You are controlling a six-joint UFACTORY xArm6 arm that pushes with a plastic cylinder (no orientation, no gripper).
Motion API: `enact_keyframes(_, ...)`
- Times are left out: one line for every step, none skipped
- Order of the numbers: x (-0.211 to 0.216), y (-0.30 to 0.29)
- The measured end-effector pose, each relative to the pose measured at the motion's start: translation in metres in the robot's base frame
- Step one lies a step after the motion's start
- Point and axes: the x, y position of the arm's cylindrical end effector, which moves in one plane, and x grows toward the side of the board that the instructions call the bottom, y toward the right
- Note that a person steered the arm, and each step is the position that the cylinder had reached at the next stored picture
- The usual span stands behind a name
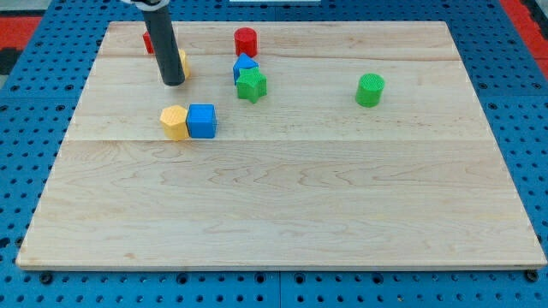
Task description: Slide the yellow heart to the right of the red circle
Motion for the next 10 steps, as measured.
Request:
enact_keyframes(-0.021, -0.005)
enact_keyframes(-0.031, -0.031)
enact_keyframes(-0.031, -0.048)
enact_keyframes(-0.045, -0.031)
enact_keyframes(-0.054, 0.003)
enact_keyframes(-0.072, 0.025)
enact_keyframes(-0.083, -0.009)
enact_keyframes(-0.090, 0.030)
enact_keyframes(-0.109, 0.058)
enact_keyframes(-0.127, 0.043)
